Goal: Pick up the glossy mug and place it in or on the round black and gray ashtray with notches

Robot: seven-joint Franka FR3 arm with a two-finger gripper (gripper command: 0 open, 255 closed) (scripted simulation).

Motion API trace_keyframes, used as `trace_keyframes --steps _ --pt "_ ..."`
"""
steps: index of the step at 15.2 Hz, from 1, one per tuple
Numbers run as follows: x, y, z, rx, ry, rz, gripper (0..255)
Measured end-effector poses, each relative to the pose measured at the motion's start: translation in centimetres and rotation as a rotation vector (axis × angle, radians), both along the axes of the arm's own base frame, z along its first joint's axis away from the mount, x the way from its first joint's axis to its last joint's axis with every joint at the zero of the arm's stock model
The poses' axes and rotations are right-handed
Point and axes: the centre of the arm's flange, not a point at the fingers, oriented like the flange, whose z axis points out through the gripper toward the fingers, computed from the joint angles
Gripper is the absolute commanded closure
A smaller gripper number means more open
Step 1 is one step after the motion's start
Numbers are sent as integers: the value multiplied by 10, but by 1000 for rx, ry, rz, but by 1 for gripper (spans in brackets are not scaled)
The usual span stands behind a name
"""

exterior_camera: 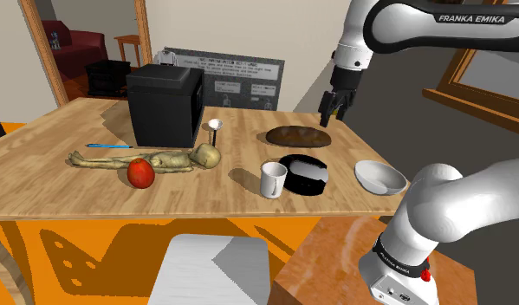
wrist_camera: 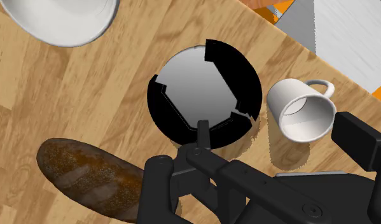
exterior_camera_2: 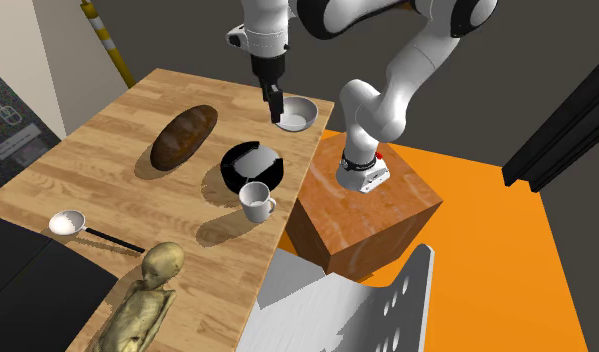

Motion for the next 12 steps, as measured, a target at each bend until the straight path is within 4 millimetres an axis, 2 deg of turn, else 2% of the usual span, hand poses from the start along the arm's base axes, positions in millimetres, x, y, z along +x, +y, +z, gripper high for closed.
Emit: trace_keyframes --steps 1,4,12 --pt "0 0 0 0 0 0 0" --pt "10 3 -22 10 -9 17 0" --pt "58 23 -109 50 -48 81 0"
